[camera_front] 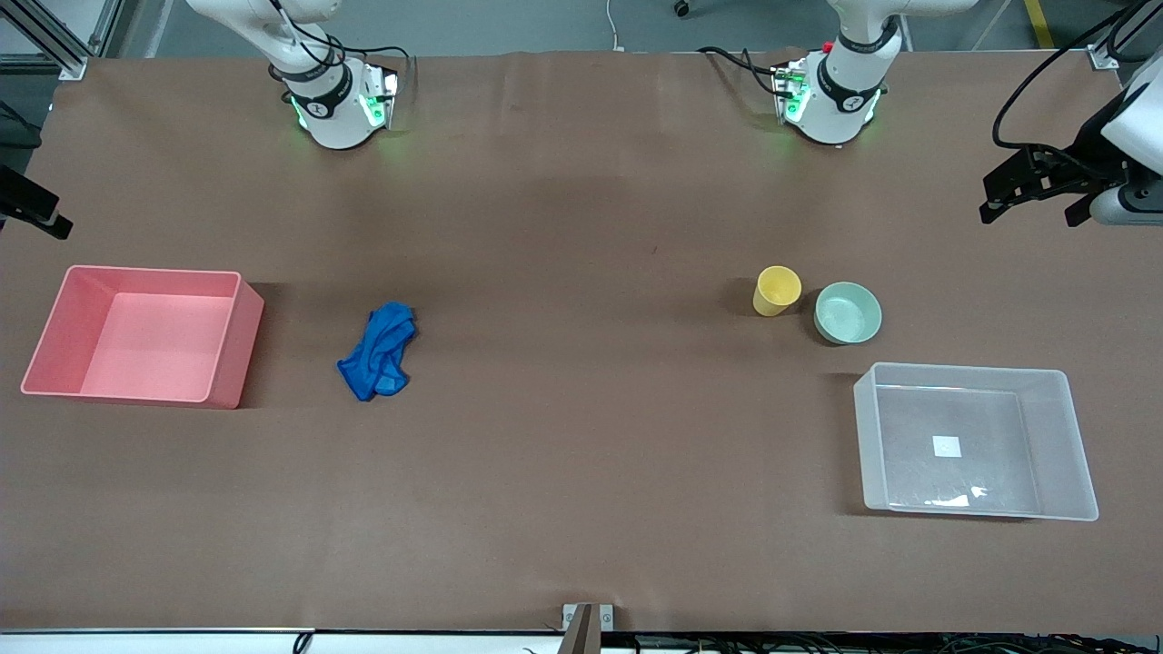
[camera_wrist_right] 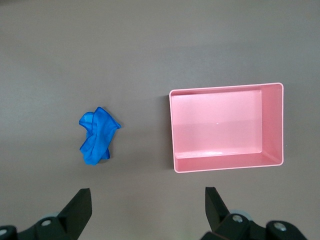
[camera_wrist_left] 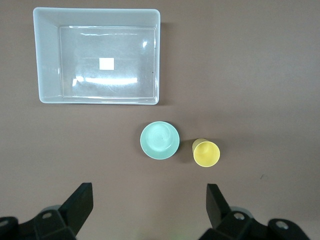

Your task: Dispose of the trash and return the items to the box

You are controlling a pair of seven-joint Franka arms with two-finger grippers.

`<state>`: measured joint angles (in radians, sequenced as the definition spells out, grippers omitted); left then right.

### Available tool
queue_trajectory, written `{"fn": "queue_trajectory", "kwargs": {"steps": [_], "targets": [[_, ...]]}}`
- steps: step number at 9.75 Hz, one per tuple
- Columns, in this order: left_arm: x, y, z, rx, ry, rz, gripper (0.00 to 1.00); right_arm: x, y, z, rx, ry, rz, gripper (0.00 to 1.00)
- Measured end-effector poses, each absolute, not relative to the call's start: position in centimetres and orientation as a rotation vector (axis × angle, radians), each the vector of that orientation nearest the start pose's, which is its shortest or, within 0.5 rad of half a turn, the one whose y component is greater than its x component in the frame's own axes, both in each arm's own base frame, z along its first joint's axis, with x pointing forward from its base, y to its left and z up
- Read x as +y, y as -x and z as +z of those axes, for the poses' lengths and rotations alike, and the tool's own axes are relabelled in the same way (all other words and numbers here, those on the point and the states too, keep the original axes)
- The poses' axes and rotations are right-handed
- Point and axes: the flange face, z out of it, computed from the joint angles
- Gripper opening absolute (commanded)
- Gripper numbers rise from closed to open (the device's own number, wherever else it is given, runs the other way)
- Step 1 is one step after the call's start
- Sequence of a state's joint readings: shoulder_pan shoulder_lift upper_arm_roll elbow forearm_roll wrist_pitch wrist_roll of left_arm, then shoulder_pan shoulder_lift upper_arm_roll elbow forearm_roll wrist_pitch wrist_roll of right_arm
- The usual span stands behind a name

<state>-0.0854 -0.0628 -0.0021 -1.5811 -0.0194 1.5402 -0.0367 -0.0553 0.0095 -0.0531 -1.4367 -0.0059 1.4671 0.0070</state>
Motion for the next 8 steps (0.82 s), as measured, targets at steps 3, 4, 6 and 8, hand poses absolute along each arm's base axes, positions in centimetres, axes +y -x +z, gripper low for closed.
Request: {"fn": "queue_trajectory", "kwargs": {"steps": [3, 4, 6, 8], "targets": [[-4.87, -52.98, 65.12, 0.082, 3.161, -0.034, 1.00, -5.98, -54.32, 67.27, 0.182, 3.144, -0.032, 1.00], [-4.87, -52.99, 65.11, 0.082, 3.161, -0.034, 1.00, -6.00, -54.32, 67.27, 0.183, 3.144, -0.032, 1.00], [-4.62, -53.07, 64.98, 0.072, 3.161, -0.030, 0.97, -6.01, -54.30, 67.25, 0.182, 3.144, -0.030, 1.00], [-3.92, -53.40, 64.18, 0.054, 3.162, -0.018, 0.98, -5.63, -54.34, 67.25, 0.170, 3.144, -0.030, 1.00]]}}
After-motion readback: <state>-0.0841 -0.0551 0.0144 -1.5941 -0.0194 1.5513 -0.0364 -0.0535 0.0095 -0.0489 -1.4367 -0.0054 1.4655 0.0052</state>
